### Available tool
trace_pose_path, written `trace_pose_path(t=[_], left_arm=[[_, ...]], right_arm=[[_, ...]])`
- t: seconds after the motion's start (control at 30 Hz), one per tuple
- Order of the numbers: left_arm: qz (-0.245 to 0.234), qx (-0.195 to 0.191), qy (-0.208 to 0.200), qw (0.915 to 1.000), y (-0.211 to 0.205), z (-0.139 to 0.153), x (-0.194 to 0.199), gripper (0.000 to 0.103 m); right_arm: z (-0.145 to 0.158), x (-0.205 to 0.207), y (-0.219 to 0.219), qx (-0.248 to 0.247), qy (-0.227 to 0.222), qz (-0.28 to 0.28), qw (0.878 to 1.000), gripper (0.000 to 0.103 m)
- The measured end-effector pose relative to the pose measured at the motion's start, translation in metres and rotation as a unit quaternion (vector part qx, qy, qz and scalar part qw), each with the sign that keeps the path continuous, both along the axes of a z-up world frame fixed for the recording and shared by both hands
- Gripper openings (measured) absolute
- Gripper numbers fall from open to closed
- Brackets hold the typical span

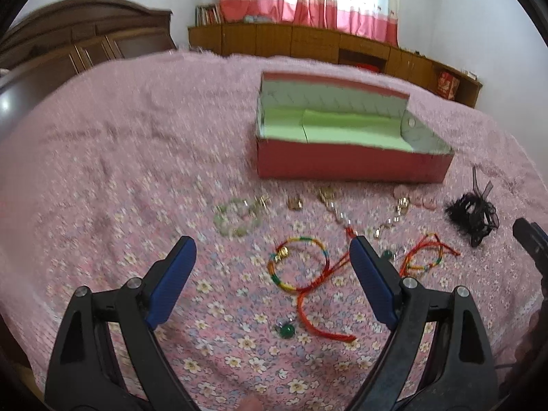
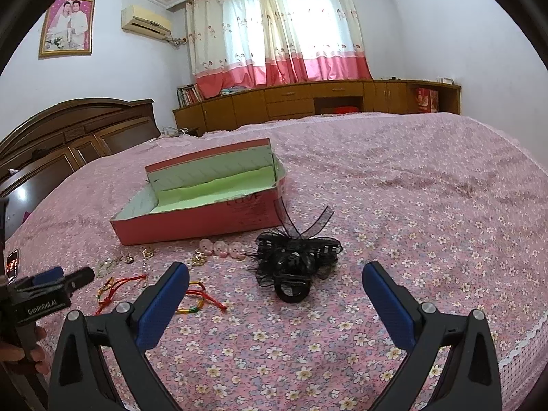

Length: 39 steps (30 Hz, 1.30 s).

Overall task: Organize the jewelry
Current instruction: 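Grasp the rainbow string bracelet with the left tool while the right tool grasps the black ribbon clip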

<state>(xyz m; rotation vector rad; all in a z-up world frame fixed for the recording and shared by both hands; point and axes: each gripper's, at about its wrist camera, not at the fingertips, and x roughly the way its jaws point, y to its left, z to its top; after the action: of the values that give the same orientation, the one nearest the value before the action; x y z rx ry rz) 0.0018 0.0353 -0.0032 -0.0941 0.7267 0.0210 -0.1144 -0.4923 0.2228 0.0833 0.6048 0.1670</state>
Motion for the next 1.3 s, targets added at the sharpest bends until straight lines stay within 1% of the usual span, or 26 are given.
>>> trace_pose_path(t=[0.13,0.27,0.33,0.37,0.4,0.53,0.67,0.77,0.87,1.03,1.07,1.1,1.13,1.17,1.2,1.23,1.27,1.3], left_arm=[[-0.010,-0.016,0.034,0.9993,-0.001,-0.013,0.008,0.084],[-0.013,-0.014,0.055,0.9983,-0.004,-0.022,0.016,0.084],[-0.018,-0.018,0.070,0.9972,-0.005,-0.028,0.020,0.082],[-0.018,-0.020,0.075,0.9969,-0.006,-0.030,0.022,0.077],[-0.017,-0.021,0.084,0.9961,-0.006,-0.034,0.024,0.075],[-0.019,-0.025,0.099,0.9946,-0.003,-0.041,0.030,0.075],[-0.024,-0.016,0.107,0.9939,-0.003,-0.048,0.035,0.076],[-0.024,-0.008,0.108,0.9938,-0.008,-0.052,0.040,0.079],[-0.027,-0.011,0.104,0.9941,-0.010,-0.055,0.044,0.081],[-0.032,-0.016,0.103,0.9941,-0.012,-0.054,0.050,0.080],[-0.032,-0.017,0.102,0.9941,-0.011,-0.050,0.048,0.077],[-0.032,-0.017,0.098,0.9945,-0.010,-0.048,0.047,0.070],[-0.033,-0.017,0.094,0.9949,-0.008,-0.046,0.046,0.066],[-0.041,-0.019,0.090,0.9950,-0.008,-0.044,0.045,0.057],[-0.043,-0.019,0.087,0.9951,-0.007,-0.042,0.044,0.046],[-0.047,-0.016,0.083,0.9953,-0.007,-0.041,0.043,0.040],[-0.051,-0.015,0.081,0.9953,-0.006,-0.041,0.043,0.034],[-0.057,-0.012,0.079,0.9951,-0.007,-0.040,0.043,0.030]], right_arm=[[-0.005,0.007,-0.002,-0.001,0.012,-0.004,1.000,0.103],[-0.012,0.014,-0.006,0.000,0.025,-0.006,1.000,0.103],[-0.013,0.017,-0.008,0.001,0.028,-0.008,1.000,0.103],[-0.014,0.018,-0.009,0.002,0.031,-0.008,0.999,0.103],[-0.015,0.020,-0.010,0.004,0.033,-0.007,0.999,0.103],[-0.018,0.026,-0.010,0.003,0.041,-0.005,0.999,0.103],[-0.020,0.036,-0.009,0.005,0.051,-0.004,0.999,0.103],[-0.023,0.045,-0.006,-0.003,0.059,-0.004,0.998,0.103],[-0.029,0.056,-0.004,-0.003,0.079,0.001,0.997,0.103],[-0.039,0.071,0.003,-0.014,0.099,-0.002,0.995,0.103],[-0.040,0.073,0.003,-0.016,0.098,-0.002,0.995,0.103],[-0.040,0.074,0.004,-0.020,0.098,-0.002,0.995,0.103],[-0.041,0.075,0.004,-0.023,0.099,-0.002,0.995,0.103],[-0.041,0.076,0.003,-0.024,0.099,-0.001,0.995,0.103],[-0.042,0.077,0.003,-0.025,0.101,-0.002,0.995,0.101],[-0.043,0.078,0.001,-0.023,0.103,-0.004,0.994,0.094],[-0.044,0.080,-0.001,-0.020,0.109,-0.006,0.994,0.083],[-0.046,0.082,-0.003,-0.018,0.114,-0.009,0.993,0.078]])
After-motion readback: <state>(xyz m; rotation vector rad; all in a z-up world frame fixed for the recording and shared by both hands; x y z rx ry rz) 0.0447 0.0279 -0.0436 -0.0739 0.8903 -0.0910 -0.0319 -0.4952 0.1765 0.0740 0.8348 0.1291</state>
